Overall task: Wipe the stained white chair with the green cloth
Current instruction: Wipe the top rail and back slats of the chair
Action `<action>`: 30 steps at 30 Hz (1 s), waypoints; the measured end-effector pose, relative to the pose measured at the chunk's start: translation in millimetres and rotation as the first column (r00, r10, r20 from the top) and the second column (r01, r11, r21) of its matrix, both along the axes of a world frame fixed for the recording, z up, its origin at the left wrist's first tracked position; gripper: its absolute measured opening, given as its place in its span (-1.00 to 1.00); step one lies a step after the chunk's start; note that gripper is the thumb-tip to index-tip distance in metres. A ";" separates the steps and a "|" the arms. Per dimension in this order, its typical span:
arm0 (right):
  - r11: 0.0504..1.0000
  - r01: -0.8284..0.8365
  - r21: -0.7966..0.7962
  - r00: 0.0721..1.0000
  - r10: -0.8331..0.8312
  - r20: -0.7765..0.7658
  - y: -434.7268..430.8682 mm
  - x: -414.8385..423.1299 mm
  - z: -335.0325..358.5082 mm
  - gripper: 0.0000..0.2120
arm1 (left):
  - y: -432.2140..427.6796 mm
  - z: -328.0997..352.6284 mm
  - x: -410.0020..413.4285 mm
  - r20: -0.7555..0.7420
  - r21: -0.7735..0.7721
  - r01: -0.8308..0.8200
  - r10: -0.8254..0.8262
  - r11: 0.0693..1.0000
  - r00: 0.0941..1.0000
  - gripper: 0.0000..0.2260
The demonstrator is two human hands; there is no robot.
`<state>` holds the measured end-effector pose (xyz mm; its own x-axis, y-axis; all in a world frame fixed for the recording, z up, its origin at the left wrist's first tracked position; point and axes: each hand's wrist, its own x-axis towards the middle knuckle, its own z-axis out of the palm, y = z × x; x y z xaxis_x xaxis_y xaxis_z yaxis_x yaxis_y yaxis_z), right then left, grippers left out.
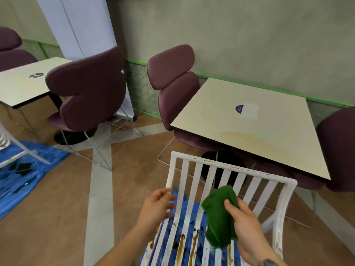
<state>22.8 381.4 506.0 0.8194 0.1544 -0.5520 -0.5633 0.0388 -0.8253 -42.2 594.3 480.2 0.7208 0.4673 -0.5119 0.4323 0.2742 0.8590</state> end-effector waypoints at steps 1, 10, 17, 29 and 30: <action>1.000 -0.003 -0.014 0.999 0.003 0.037 11.1 10.0 0.2 -0.84 | 13.1 -3.1 14.9 0.010 0.042 -0.019 0.018 0.999 1.000 -0.85; 0.818 0.077 -0.570 0.528 0.451 0.719 129.2 137.4 -22.2 -0.63 | 83.1 -53.0 154.2 0.088 0.053 -0.062 0.057 0.997 0.994 -0.81; 0.285 -0.053 -0.957 0.261 0.929 0.262 179.0 181.7 -89.6 -0.63 | 89.0 -89.9 189.8 0.133 -0.072 -0.057 0.066 0.996 0.989 -0.76; 0.365 0.075 -0.928 0.354 0.860 0.367 181.0 193.1 -104.7 -0.77 | 97.8 -112.5 200.7 0.087 0.253 0.101 -0.127 0.962 0.988 -0.78; 0.381 0.064 -0.923 0.389 0.842 0.374 178.4 194.0 -103.7 -0.79 | 97.8 -111.7 201.8 0.082 0.316 0.117 -0.150 0.941 0.985 -0.80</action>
<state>216.8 559.8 402.4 0.8361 0.5370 0.1124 0.5417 -0.7755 -0.3243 159.6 692.1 368.5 0.8289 0.4861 -0.2768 0.3510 -0.0666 0.9340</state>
